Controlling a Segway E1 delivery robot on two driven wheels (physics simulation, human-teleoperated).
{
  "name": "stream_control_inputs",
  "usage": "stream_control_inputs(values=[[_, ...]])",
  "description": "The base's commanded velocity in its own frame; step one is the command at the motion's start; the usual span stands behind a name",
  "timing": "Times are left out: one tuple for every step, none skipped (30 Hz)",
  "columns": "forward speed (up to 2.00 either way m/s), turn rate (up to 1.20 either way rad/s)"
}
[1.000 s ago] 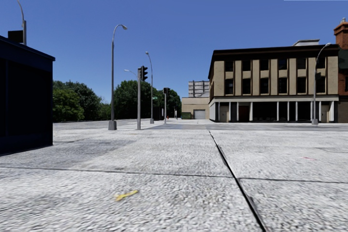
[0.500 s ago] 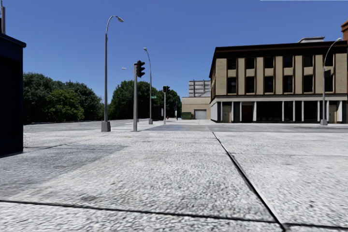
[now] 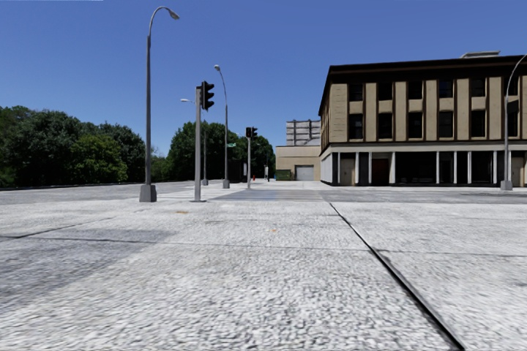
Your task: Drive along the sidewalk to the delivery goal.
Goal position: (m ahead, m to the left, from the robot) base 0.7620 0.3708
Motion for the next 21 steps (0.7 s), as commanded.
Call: stream_control_inputs(values=[[2.0, 0.0], [2.0, 0.0], [2.0, 0.0], [2.0, 0.0], [2.0, 0.0], [2.0, 0.0], [2.0, 0.0], [2.0, 0.0], [1.33, 0.0], [1.33, 0.0], [0.95, 0.0], [0.13, 0.0], [0.0, 0.0], [0.0, 0.0], [0.0, 0.0], [0.0, 0.0], [0.0, 0.0], [0.0, 0.0], [0.0, 0.0], [0.0, 0.0], [0.0, 0.0]])
